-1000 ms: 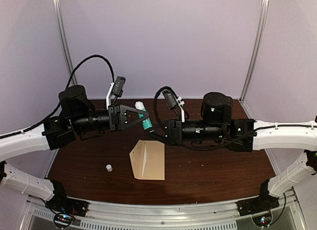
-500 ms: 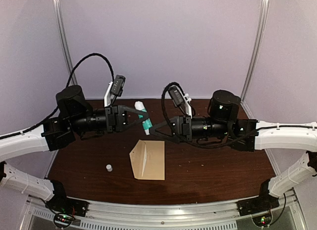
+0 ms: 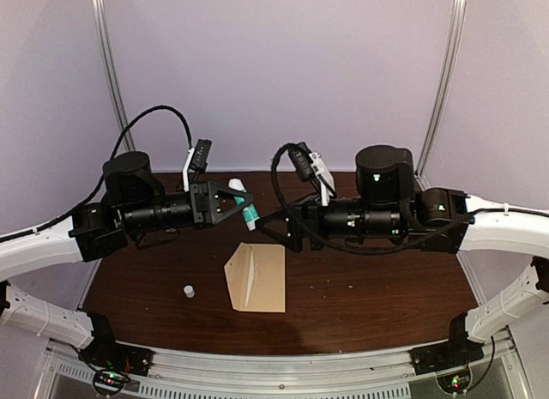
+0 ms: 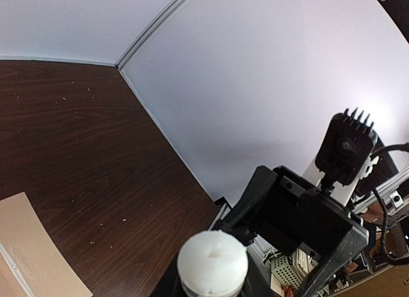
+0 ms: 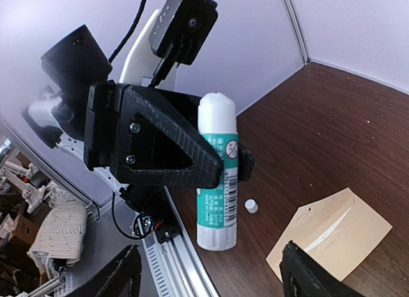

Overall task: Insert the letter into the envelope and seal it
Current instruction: Unscrew the solid glue.

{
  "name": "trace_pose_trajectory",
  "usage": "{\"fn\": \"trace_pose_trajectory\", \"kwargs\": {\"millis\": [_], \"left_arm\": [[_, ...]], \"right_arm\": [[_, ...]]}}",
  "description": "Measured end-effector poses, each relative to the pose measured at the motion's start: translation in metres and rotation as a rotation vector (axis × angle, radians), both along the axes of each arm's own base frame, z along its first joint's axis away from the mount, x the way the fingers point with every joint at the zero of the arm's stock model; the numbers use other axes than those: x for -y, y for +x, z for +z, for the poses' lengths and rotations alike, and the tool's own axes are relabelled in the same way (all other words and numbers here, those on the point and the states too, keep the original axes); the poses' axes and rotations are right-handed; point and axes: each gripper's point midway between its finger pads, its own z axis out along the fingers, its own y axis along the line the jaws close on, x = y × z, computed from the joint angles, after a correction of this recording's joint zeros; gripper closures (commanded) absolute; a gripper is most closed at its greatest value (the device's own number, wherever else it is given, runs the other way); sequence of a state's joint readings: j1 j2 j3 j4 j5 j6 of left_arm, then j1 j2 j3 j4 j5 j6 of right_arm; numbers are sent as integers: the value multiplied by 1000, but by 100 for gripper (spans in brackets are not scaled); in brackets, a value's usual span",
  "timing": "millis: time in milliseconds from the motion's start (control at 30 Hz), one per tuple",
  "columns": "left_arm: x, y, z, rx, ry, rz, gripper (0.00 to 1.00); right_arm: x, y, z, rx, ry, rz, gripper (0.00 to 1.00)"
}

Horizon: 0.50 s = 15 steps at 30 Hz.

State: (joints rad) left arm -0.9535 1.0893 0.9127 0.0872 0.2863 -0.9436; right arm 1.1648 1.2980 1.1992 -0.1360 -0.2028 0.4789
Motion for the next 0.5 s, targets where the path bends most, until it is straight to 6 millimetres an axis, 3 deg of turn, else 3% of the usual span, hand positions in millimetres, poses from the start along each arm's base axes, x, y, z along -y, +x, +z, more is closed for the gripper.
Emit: {"fn": "trace_pose_trajectory", "kwargs": {"millis": [167,267,500], "left_arm": [[-1,2,-1,-15,1,11,100],[-1,2,-2,-21,2,13,100],[0,3,-3,-24,5,17,100]], "right_arm": [[-20,-5,-17,38,-109,-28,37],[-27,2,-29,54,-171,-83,42],[-25,15,-43,74,-237,-160,59]]}}
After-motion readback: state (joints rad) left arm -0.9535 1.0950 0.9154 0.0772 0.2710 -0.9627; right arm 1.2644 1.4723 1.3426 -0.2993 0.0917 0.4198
